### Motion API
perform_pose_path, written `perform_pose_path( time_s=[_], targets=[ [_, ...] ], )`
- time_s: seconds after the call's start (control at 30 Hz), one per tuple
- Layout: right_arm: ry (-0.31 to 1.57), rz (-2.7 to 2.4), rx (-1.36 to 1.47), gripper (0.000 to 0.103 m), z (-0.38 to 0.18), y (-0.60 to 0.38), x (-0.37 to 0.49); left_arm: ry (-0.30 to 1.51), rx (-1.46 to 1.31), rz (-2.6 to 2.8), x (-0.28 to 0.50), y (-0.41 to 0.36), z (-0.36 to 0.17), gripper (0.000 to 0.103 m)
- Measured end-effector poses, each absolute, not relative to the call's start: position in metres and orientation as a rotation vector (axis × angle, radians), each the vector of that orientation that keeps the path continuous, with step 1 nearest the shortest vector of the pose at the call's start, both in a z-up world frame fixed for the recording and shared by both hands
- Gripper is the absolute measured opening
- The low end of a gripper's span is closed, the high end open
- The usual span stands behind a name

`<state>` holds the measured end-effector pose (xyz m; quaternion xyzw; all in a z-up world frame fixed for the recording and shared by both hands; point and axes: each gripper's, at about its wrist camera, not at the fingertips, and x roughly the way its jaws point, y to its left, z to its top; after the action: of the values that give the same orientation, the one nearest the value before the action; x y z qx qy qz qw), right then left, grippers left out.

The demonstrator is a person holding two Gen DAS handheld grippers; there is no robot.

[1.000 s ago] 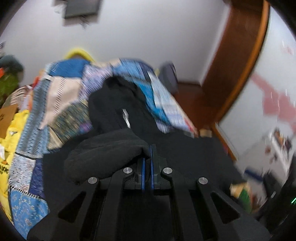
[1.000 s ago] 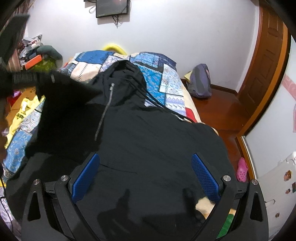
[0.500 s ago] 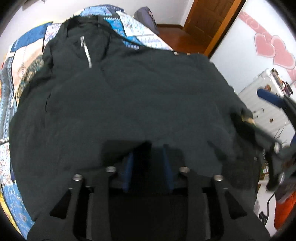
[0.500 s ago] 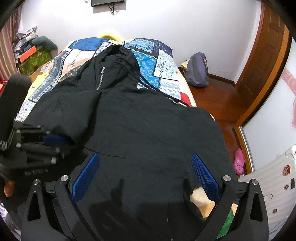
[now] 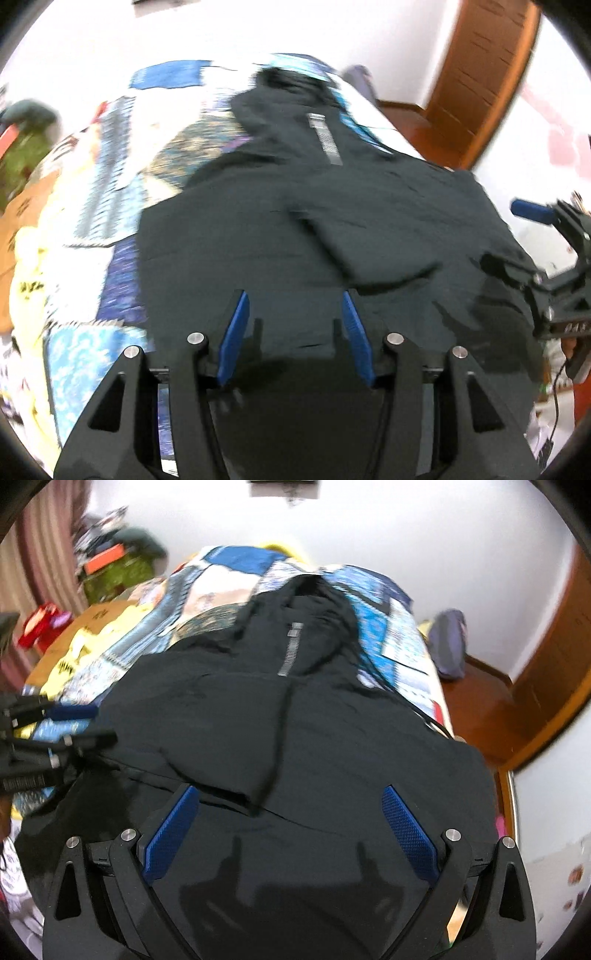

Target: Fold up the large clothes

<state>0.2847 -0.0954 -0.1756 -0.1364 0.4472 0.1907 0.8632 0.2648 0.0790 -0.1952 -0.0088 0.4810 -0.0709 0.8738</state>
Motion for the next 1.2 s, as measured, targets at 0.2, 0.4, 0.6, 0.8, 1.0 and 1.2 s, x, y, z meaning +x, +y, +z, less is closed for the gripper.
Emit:
perform_pose_path(
  time_s=[0.2,0.4,0.6,0.8,1.0,1.2],
  targets=[
    [0.994,0.498,-0.396,0.098,-0.205,-0.045,0.29,1.011,-0.088,-0.032,0.259,0.137,-0.211,0.051],
    [1.022,0.482,-0.494,0.076,-0.233,-0.018,0.3,1.034,-0.093,0.012,0.25,0.16,-0.229,0.051],
    [1.036,0.519,-0.519,0.04,-0.238,-0.015,0.307,1.045,-0.123,0.015,0.247,0.167,-0.239,0.051],
    [0.936,0.518,-0.449,0.018,-0.21,-0.028,0.305,1.033,-0.112,0.017,0.251,0.16,-0.236,0.051],
    [0.852,0.462,-0.309,0.017,-0.173,-0.065,0.318,1.021,-0.103,0.019,0.253,0.151,-0.23,0.051],
    [0.864,0.38,-0.202,0.017,-0.168,-0.109,0.33,1.028,-0.087,0.022,0.254,0.141,-0.232,0.051]
  ],
)
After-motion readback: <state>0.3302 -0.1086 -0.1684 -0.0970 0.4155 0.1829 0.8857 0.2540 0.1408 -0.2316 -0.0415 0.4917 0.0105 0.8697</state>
